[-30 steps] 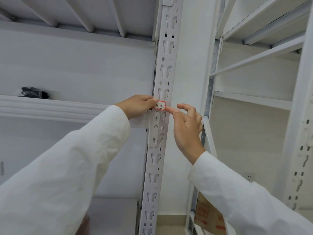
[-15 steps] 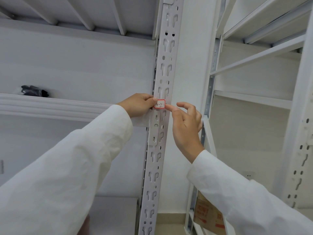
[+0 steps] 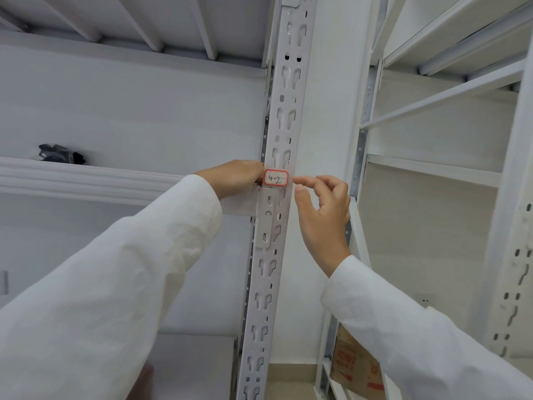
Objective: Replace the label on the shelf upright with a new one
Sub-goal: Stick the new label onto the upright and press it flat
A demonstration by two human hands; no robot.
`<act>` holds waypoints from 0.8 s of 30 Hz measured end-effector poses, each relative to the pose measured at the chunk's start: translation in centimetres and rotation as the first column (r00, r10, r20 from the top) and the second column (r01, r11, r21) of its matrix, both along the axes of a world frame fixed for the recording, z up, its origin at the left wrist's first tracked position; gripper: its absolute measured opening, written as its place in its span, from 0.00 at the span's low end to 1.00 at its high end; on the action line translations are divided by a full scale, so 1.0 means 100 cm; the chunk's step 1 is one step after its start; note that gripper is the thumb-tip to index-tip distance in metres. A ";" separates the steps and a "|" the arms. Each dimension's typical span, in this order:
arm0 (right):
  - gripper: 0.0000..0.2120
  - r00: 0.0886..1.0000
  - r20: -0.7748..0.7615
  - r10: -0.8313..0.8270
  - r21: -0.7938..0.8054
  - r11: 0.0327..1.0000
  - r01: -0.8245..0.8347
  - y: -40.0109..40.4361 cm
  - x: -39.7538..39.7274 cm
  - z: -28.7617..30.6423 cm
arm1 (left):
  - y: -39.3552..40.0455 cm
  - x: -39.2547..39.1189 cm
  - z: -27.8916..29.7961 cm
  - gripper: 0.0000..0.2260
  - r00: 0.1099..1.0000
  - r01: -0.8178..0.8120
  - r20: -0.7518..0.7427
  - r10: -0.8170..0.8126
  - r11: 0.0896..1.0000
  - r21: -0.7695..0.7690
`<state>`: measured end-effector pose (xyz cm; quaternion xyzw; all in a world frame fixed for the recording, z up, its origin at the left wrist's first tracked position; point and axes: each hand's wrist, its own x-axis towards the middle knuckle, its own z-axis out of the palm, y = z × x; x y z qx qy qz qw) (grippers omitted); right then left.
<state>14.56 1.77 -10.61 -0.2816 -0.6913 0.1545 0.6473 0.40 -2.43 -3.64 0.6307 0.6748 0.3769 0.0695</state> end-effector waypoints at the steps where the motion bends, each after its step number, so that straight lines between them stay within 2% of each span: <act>1: 0.04 1.000 0.000 0.003 -0.005 1.000 -0.003 0.002 0.001 0.001 | 0.001 -0.001 0.000 0.16 1.000 0.007 0.002 -0.007 1.000 -0.004; 3: 0.04 0.999 -0.019 0.039 -0.020 0.999 -0.039 0.005 0.001 0.003 | 0.000 -0.004 -0.003 0.14 0.998 0.042 0.043 -0.042 0.999 0.012; 5: 0.10 0.991 -0.055 0.124 -0.072 0.989 -0.128 0.009 -0.002 0.008 | 0.000 -0.007 -0.006 0.13 0.994 0.080 0.079 -0.082 0.996 0.033; 9: 0.23 0.942 -0.043 0.333 -0.283 0.900 -0.331 0.021 -0.009 0.023 | 0.001 -0.008 -0.010 0.15 0.994 0.090 0.064 -0.094 0.994 0.060; 11: 0.20 0.923 -0.022 0.383 -0.314 0.874 -0.370 0.024 -0.015 0.028 | 0.002 -0.006 -0.010 0.17 0.995 0.072 0.065 -0.078 0.994 0.087; 14: 0.14 0.930 -0.006 0.369 -0.291 0.889 -0.354 0.033 -0.021 0.034 | 0.005 -0.005 -0.010 0.17 0.997 0.039 0.064 -0.046 0.993 0.114; 16: 0.12 0.926 0.058 0.372 -0.260 0.901 -0.346 0.039 -0.018 0.035 | 0.005 -0.003 -0.009 0.17 0.998 0.027 0.061 -0.034 0.992 0.121; 22: 0.07 0.835 0.174 0.522 -0.243 0.844 -0.477 0.044 -0.002 0.036 | 0.004 -0.003 -0.009 0.16 1.000 0.020 0.005 -0.021 0.994 0.110; 24: 0.09 0.815 0.209 0.540 -0.247 0.836 -0.490 0.044 0.000 0.036 | 0.004 -0.005 -0.010 0.15 1.000 0.028 0.002 -0.028 0.995 0.096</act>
